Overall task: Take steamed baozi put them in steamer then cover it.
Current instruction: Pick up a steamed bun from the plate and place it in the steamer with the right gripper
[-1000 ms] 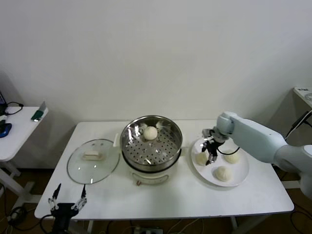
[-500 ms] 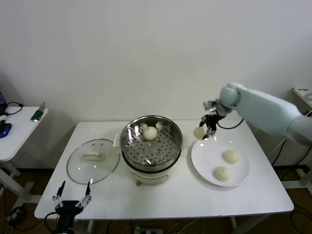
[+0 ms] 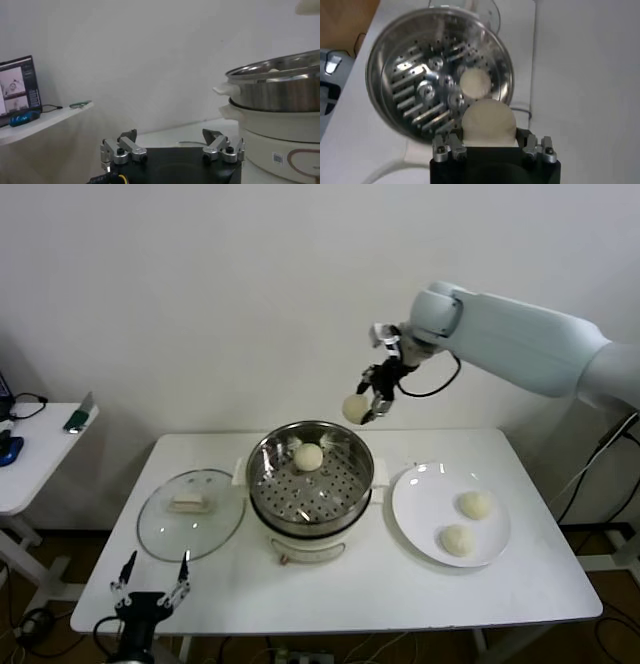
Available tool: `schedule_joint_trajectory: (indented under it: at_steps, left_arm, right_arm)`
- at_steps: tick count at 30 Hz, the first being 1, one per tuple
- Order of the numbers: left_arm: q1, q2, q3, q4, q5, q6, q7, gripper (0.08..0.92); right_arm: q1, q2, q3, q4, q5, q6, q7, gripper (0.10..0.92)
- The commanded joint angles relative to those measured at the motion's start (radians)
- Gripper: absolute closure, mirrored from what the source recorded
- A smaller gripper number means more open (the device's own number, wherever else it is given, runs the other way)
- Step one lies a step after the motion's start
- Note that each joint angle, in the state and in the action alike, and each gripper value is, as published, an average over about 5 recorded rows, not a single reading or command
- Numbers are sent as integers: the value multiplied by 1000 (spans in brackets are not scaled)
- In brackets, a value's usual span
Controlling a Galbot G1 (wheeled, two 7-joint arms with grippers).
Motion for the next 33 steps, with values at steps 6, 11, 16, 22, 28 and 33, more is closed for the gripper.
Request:
schedule_joint_trajectory:
  at_steps: [6,11,16,22,28,33]
  left_arm:
    - [33,4,-6,-22,-3,-10,-7,177]
    - [37,1,-3,-36,-5,-6,-14,177]
    - [30,3,-3,-32,-2,-4,-13,177]
    - [26,4,-6,-26,-4,-5,-15,177]
    - [13,6,-5,-18,-2,-2,-14,177]
    - [-7,1,1,-17,4,7,-13,177]
  right_arm:
    - [-71,225,-50,9,91,-59,81,347]
    - [-132,259,-65,5,87,-66,108,347]
    - [-188,289,-76,-17,73,-69,121,343]
    - [-222,293,-74,-35,49,-71,126,338]
    - [-235,285,-74,-43,25,-74,131,337]
    - [-229,268,-61,-34,23,-87,131,262]
